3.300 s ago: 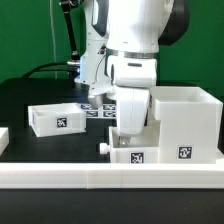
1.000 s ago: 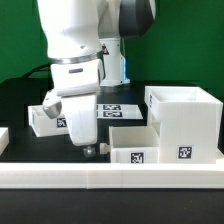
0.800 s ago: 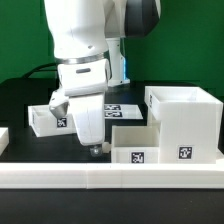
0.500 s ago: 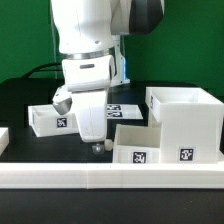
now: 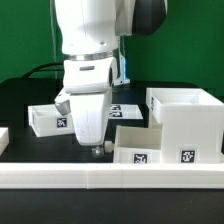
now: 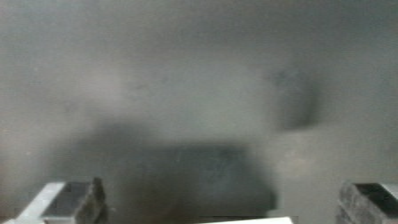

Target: Assemble drawer

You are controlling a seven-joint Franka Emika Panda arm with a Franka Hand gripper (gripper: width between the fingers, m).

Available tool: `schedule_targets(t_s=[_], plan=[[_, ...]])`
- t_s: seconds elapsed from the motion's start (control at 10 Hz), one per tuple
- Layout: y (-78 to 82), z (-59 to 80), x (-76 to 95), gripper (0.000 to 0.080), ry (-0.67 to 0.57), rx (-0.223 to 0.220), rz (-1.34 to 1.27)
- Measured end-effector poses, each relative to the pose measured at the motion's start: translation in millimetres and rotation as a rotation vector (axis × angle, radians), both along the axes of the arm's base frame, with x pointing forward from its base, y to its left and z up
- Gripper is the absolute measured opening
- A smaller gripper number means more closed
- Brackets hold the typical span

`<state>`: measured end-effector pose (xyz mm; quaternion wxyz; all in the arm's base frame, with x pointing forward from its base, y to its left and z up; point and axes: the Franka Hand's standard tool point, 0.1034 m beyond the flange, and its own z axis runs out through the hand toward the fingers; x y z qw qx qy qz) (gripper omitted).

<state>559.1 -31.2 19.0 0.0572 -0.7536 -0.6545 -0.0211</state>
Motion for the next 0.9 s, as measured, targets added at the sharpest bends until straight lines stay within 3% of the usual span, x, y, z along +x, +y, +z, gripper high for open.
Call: schedule_targets(t_s=[0.2, 0.6, 0.9], plan=[[9.1, 4.7, 4.6, 0.0649, -0.02, 0.003, -0.003], [8.2, 3.2, 4.3, 0.0649, -0.018, 0.003, -0.001], [11.8, 7.8, 22.3, 0.0649, -0.016, 0.011, 0.074]])
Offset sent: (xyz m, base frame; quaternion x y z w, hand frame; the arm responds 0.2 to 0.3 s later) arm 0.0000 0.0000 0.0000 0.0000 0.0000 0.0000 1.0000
